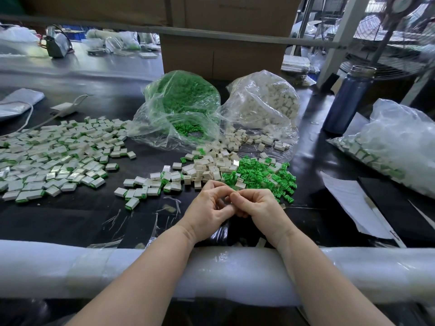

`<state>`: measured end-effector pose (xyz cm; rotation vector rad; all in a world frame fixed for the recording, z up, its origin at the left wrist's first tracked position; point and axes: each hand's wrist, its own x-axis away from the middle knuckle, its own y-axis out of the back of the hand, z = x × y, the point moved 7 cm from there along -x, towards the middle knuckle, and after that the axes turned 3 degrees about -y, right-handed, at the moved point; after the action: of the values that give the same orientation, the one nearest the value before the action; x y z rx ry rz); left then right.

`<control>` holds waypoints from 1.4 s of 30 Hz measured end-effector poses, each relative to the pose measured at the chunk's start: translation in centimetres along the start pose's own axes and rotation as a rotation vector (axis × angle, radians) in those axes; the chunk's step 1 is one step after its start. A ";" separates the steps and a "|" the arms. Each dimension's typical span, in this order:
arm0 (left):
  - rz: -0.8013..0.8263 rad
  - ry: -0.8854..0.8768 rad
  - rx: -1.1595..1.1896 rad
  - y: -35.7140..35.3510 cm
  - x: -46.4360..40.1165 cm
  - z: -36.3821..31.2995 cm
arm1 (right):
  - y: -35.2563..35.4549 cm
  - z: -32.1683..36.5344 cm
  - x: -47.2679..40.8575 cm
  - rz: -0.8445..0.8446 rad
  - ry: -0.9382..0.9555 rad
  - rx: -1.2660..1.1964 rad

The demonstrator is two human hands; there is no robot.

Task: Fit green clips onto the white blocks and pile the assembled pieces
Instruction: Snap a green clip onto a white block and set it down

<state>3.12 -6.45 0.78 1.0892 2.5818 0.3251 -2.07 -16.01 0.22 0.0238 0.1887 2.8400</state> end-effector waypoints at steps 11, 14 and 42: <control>0.055 -0.015 -0.080 -0.6 -0.1 0.5 | 0.2 0.1 0.2 -0.012 0.009 -0.012; 0.062 -0.025 -0.089 -0.6 -0.1 0.5 | 0.2 0.1 0.2 -0.016 0.004 -0.021; -0.101 -0.005 -0.109 0.6 -0.2 0.2 | 1.2 0.9 0.4 -0.197 0.106 0.033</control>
<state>3.67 -6.18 0.81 0.9173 2.5702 0.4327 -2.80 -16.89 1.23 -0.1316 0.2465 2.6434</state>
